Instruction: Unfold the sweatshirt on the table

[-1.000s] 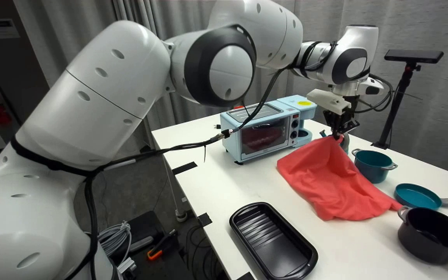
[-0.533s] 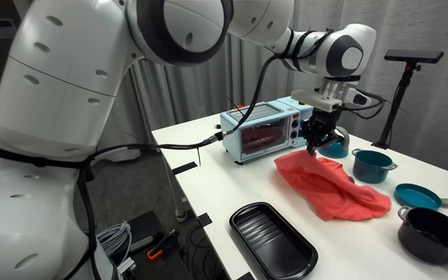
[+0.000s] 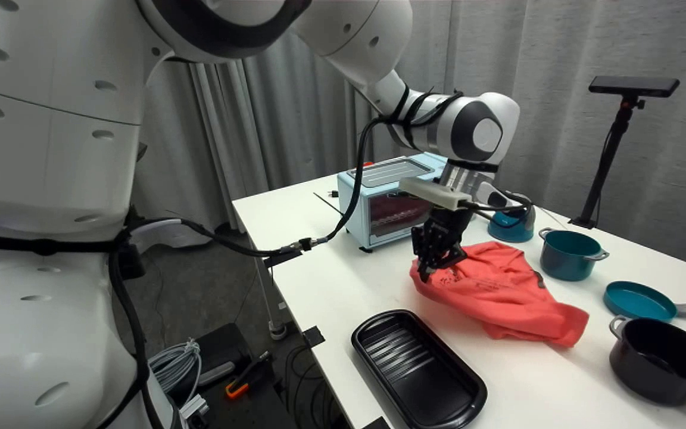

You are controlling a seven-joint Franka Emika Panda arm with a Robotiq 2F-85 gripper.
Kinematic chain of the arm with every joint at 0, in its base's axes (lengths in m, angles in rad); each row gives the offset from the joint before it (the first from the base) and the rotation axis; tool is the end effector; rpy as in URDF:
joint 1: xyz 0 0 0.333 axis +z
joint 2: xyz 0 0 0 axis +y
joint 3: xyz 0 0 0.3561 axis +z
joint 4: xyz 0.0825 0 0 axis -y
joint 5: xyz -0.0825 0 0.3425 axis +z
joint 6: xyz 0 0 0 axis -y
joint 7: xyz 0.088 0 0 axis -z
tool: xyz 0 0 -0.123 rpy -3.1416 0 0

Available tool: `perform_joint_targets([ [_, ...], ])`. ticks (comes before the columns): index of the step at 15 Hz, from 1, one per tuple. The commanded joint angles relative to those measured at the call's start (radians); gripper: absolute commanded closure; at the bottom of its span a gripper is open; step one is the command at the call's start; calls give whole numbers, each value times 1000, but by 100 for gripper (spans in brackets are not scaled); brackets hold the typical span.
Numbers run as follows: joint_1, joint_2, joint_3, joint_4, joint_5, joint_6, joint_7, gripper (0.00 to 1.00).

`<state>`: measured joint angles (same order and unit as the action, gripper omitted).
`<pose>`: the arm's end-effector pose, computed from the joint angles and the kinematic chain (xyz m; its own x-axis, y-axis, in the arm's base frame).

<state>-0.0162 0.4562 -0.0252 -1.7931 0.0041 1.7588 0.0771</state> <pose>0.5686 -0.0219 0.3157 0.8755 -0.1171 -0.4689 -0.1091 -0.9930 0.0442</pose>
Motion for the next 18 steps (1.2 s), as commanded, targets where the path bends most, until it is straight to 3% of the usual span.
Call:
perform_joint_targets([
  [1,21,-84,10,-193,-5,148,4,99],
  [10,51,-96,44,-362,40,397,60,99],
  [18,51,-129,83,-387,163,401,62,99],
])
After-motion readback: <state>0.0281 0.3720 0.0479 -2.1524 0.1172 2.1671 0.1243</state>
